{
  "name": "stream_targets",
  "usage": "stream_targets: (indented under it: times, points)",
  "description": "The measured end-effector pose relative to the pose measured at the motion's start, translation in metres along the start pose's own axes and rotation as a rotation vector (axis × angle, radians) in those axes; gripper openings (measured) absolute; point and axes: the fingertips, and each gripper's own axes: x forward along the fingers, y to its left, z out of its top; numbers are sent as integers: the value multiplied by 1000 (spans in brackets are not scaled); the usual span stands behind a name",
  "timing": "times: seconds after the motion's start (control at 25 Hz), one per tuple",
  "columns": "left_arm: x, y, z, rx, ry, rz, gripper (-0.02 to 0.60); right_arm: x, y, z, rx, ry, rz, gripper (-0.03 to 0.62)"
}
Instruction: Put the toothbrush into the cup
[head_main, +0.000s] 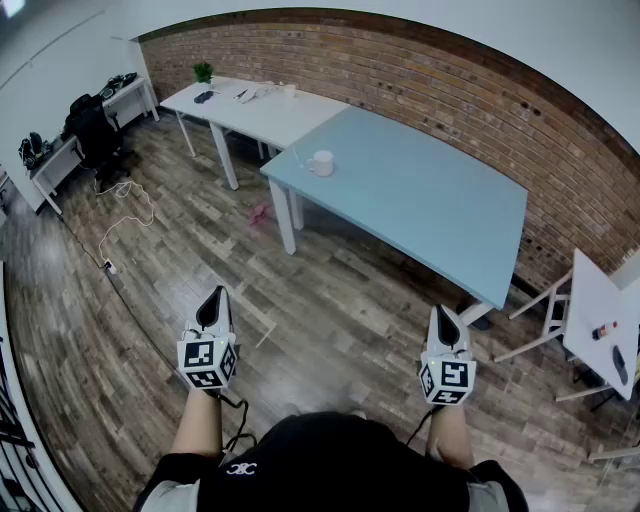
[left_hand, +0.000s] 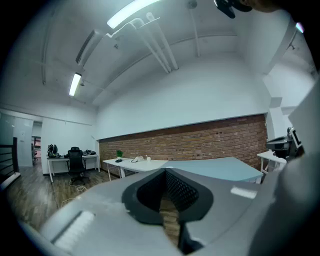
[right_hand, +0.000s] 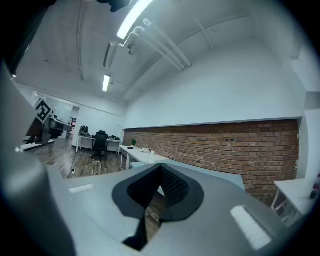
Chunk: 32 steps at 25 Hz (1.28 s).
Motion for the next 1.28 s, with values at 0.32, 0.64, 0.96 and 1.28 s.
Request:
stream_targets:
  times: [0.32, 0.64, 0.96, 1.28]
  points:
    - [-3, -3, -12, -78, 8, -26, 6, -9, -3, -2, 42, -23, -18, 5]
    - [5, 8, -23, -136, 17, -38, 7, -5, 4, 1, 104, -76, 6, 5]
    - [14, 16, -25, -76, 19, -56, 6, 9, 20, -1, 113, -59, 12, 5]
    - [20, 51, -39, -39, 15, -90, 6, 25, 68, 4, 115, -70, 11, 6]
